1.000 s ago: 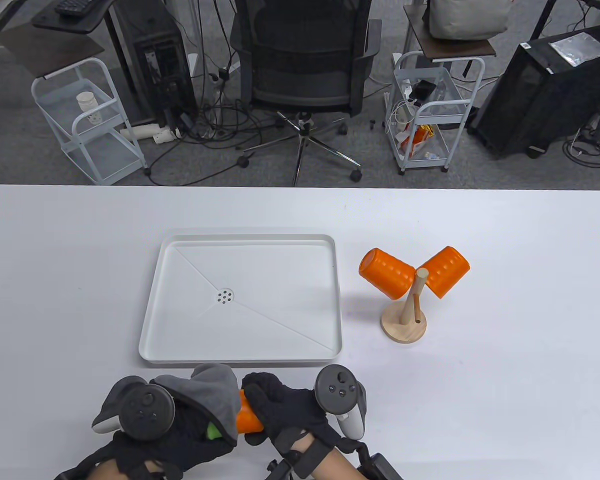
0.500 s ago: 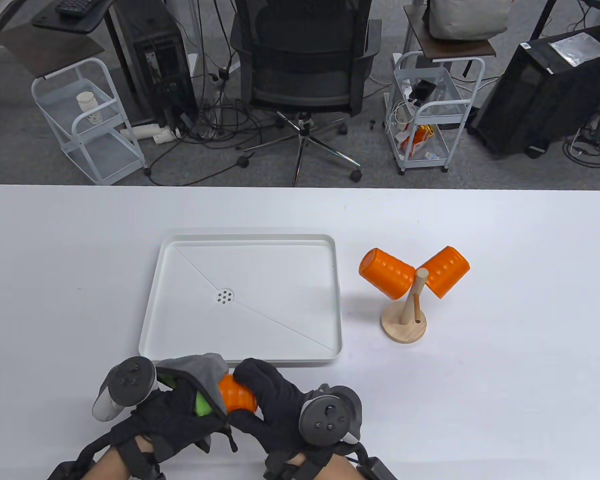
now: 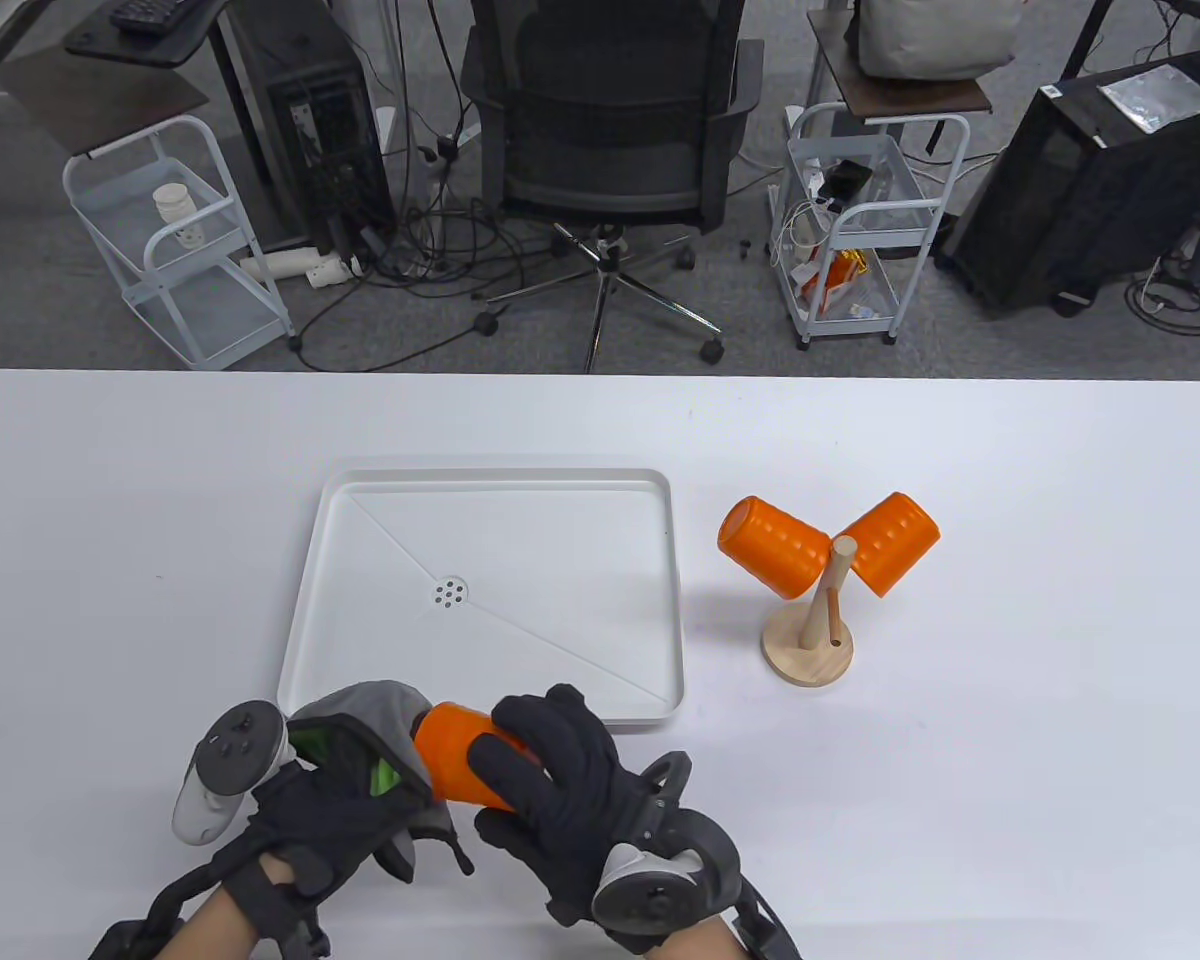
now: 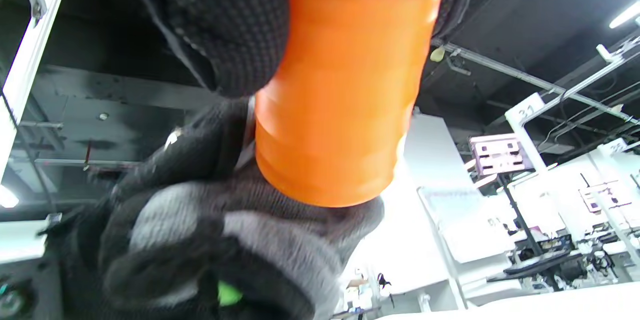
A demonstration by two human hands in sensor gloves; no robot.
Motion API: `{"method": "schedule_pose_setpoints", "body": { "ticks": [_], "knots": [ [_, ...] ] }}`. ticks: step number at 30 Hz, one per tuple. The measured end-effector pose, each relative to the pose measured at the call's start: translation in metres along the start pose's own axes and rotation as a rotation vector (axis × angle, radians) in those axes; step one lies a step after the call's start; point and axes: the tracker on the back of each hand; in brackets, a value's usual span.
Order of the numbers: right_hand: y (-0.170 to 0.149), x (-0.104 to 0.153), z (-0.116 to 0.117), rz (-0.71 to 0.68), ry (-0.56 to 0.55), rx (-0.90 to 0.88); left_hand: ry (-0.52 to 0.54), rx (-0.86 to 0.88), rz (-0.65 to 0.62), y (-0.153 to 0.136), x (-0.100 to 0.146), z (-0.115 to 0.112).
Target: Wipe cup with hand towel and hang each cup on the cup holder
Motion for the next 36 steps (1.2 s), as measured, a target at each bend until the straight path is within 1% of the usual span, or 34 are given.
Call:
{"method": "schedule_pose_setpoints", "body": {
  "ticks": [3,6,7,10,13,16,18,22,24,28,32,36],
  "knots": [
    [-0.006,-0.005,-0.022,0.026,-0.081,0.027,0.008,0.007,0.0,0.0,0.001,0.002],
    [-0.011,-0.009,-0.047,0.021,-0.16,0.111,0.01,0.016,0.005,-0.001,0.001,0.002],
    [-0.013,-0.01,-0.059,0.022,-0.203,0.142,0.009,0.019,0.007,-0.001,0.0,0.002],
    [-0.018,-0.01,-0.085,0.041,-0.291,0.174,0.007,0.022,0.011,-0.001,0.0,0.001],
    [-0.022,-0.006,-0.112,0.054,-0.372,0.261,0.009,0.024,0.014,0.0,0.0,0.002],
    [-0.028,0.001,-0.134,0.082,-0.421,0.377,0.01,0.029,0.013,0.0,0.0,0.002],
    [-0.033,0.006,-0.146,0.121,-0.431,0.441,0.01,0.03,0.017,0.0,0.0,0.002],
    [-0.041,0.013,-0.161,0.196,-0.431,0.558,0.006,0.031,0.024,-0.001,-0.001,0.002],
    [-0.046,0.015,-0.164,0.237,-0.412,0.594,0.004,0.03,0.027,-0.001,-0.001,0.001],
    [-0.06,0.02,-0.162,0.309,-0.367,0.658,0.001,0.03,0.027,-0.001,-0.001,0.001],
    [-0.073,0.025,-0.158,0.4,-0.301,0.667,-0.003,0.024,0.028,-0.001,-0.001,0.001],
    [-0.086,0.03,-0.153,0.46,-0.268,0.69,-0.003,0.02,0.025,-0.001,-0.001,0.001]
  ]
}}
Point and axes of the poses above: the tracker on the back of each hand, its own y axis roughly to the thumb side, its own x axis roughly from the fingertips to the wrist, z = x × y, and after that the axes turned 13 degrees about -y, right-handed
